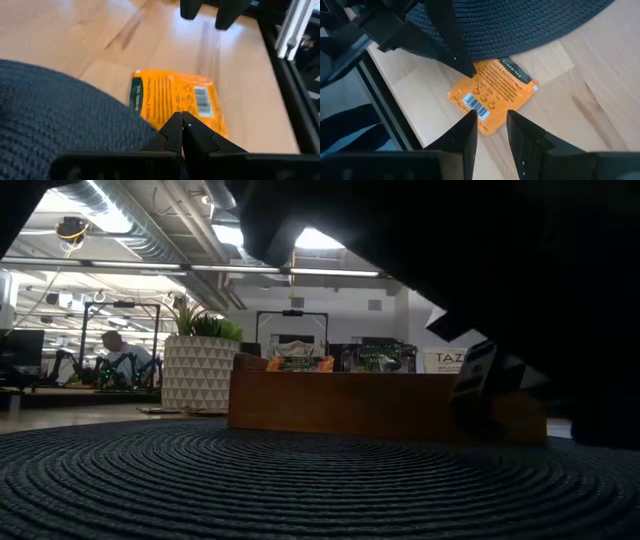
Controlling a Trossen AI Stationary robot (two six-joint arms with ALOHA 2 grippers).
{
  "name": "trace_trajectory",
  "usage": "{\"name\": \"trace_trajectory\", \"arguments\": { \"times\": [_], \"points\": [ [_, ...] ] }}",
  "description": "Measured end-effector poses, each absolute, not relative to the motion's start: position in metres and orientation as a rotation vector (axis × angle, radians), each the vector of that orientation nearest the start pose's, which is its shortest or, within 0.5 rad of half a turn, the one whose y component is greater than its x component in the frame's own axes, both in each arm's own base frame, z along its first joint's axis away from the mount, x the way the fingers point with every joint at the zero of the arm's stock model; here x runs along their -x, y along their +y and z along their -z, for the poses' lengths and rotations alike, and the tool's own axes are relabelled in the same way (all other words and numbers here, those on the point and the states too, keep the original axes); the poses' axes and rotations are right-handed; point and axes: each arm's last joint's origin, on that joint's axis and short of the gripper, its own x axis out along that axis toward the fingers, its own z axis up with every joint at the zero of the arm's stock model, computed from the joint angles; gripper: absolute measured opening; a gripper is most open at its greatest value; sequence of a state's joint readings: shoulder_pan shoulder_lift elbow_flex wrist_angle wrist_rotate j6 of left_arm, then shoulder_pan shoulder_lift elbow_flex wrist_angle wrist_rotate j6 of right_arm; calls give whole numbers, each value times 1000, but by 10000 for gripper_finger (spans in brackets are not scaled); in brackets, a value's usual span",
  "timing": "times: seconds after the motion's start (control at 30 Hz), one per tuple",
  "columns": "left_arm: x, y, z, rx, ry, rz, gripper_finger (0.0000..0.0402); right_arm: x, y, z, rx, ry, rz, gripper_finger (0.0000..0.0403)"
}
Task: Pick & Place Tea
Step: Put the orange tea bag into the left slot of the wooden organizer
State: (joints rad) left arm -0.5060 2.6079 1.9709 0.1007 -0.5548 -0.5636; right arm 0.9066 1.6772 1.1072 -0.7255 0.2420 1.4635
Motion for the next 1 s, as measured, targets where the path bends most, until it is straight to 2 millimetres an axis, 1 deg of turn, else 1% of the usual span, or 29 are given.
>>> {"name": "trace_trajectory", "arguments": {
  "times": [0.07, 0.17, 0.27, 0.4, 0.53, 0.63, 0.73, 0.8, 0.87, 1.0],
  "points": [
    [-497, -258, -90, 283, 434, -179, 2, -199, 242, -192, -572, 1188, 319, 108],
    [-497, -256, -85, 305, 456, -190, 2, -200, 241, -192, -680, 1176, 397, 111],
    [-497, -251, -84, 343, 485, -206, 2, -201, 240, -192, -766, 1181, 450, 129],
    [-497, -250, -84, 349, 498, -212, 2, -200, 238, -191, -814, 1178, 516, 174],
    [-496, -250, -83, 343, 511, -212, 2, -195, 235, -189, -799, 1201, 592, 231],
    [-496, -250, -83, 345, 519, -202, 2, -193, 233, -188, -744, 1201, 589, 273],
    [-496, -250, -83, 344, 521, -202, 2, -194, 237, -188, -747, 1163, 545, 301],
    [-496, -250, -83, 344, 523, -199, 2, -195, 239, -184, -758, 1162, 568, 308],
    [-496, -250, -83, 344, 524, -200, 2, -193, 238, -175, -797, 1182, 588, 311],
    [-496, -250, -83, 344, 527, -196, 2, -187, 241, -149, -946, 1152, 511, 311]
  ]
}}
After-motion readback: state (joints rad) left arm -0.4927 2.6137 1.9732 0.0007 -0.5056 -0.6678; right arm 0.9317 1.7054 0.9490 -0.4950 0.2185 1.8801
